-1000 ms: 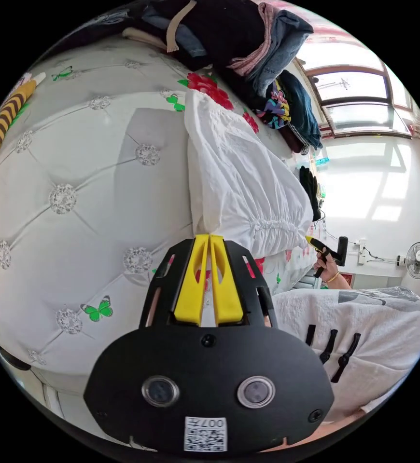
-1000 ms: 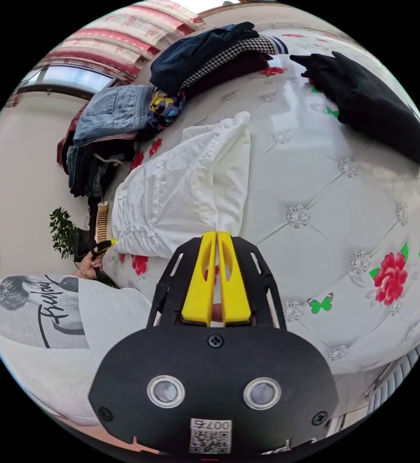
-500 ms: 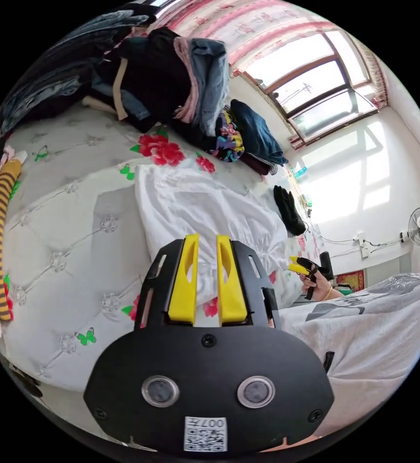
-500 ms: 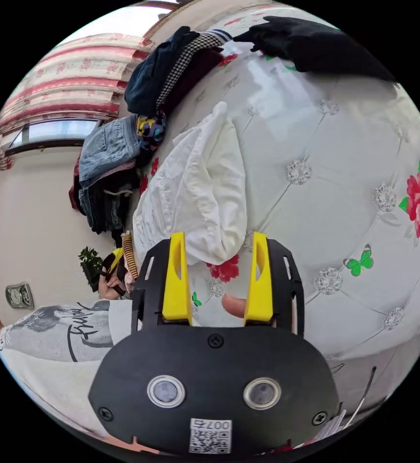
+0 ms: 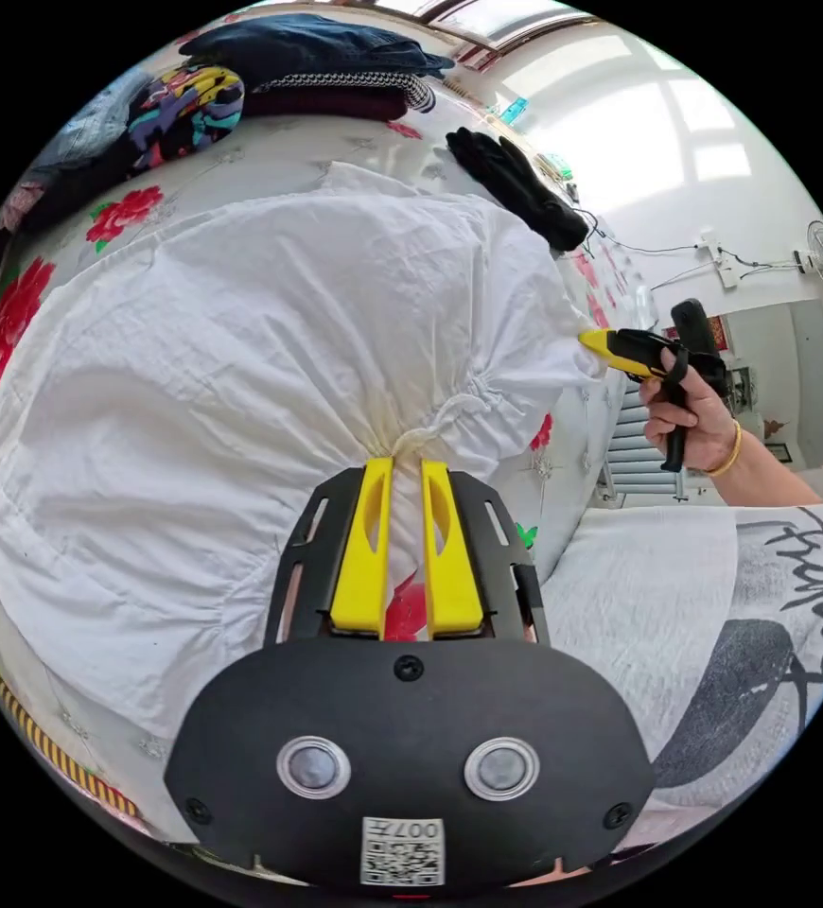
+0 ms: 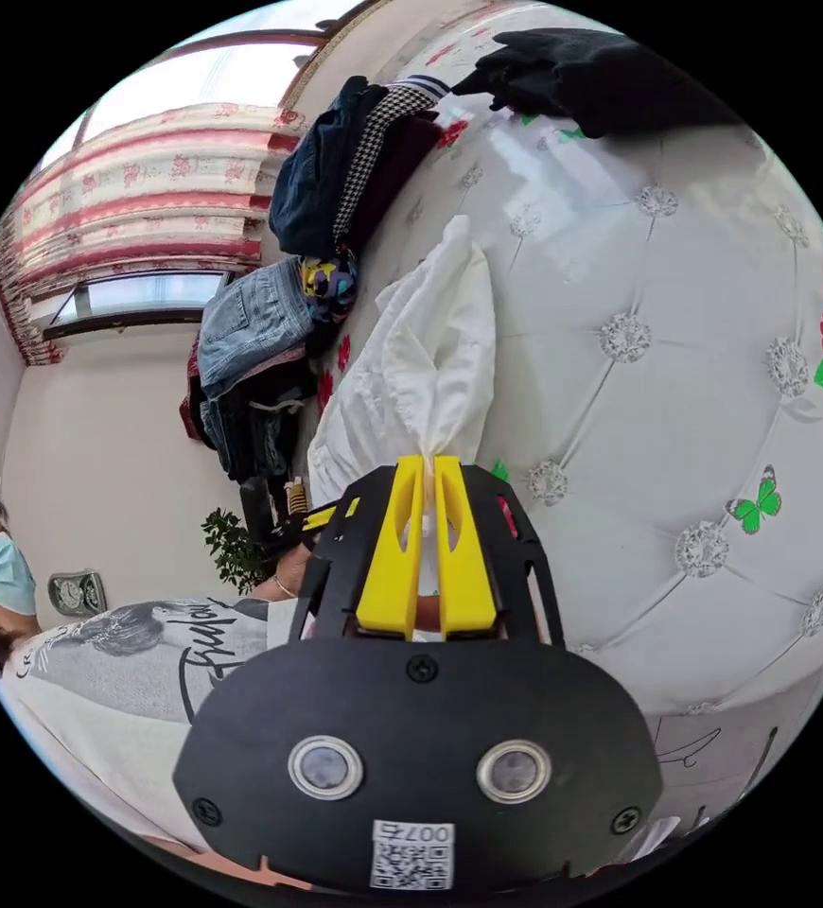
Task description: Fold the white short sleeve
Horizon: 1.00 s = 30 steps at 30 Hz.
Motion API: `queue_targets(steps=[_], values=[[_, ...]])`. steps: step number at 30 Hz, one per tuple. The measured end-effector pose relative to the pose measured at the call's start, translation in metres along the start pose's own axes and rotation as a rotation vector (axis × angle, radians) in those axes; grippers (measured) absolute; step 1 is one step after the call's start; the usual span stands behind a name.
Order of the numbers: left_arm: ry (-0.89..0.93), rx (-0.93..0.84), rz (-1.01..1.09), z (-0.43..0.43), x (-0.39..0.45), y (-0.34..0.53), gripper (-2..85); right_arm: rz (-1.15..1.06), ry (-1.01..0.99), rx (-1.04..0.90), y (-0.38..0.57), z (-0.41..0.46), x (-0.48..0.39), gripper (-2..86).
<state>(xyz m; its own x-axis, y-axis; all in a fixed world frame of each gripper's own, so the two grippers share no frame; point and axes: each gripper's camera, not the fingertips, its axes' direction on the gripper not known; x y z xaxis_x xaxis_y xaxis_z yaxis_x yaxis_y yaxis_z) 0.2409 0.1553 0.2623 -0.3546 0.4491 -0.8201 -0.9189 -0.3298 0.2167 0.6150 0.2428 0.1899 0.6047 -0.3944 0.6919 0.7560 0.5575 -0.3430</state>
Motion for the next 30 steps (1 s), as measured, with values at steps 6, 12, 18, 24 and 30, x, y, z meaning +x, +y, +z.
queue_targets(steps=[6, 12, 18, 24, 30], values=[[-0.008, 0.188, -0.087, -0.052, -0.006, 0.057, 6.5, -0.377, 0.020, -0.092, -0.024, 0.025, -0.123, 0.0], [-0.063, 0.347, -0.333, -0.095, -0.032, 0.154, 6.3, -0.922, 0.008, -0.471, 0.014, 0.159, -0.278, 0.3], [-0.004, 0.487, -0.630, -0.108, -0.061, 0.244, 7.6, -1.057, 0.025, -0.789, 0.095, 0.334, -0.294, 3.0], [0.130, 0.600, -0.738, -0.114, -0.082, 0.285, 10.0, -0.917, 0.067, -0.709, 0.077, 0.348, -0.255, 7.0], [0.238, 0.663, -0.714, -0.130, -0.111, 0.291, 13.1, -0.511, 0.155, -0.485, 0.003, 0.276, -0.150, 9.5]])
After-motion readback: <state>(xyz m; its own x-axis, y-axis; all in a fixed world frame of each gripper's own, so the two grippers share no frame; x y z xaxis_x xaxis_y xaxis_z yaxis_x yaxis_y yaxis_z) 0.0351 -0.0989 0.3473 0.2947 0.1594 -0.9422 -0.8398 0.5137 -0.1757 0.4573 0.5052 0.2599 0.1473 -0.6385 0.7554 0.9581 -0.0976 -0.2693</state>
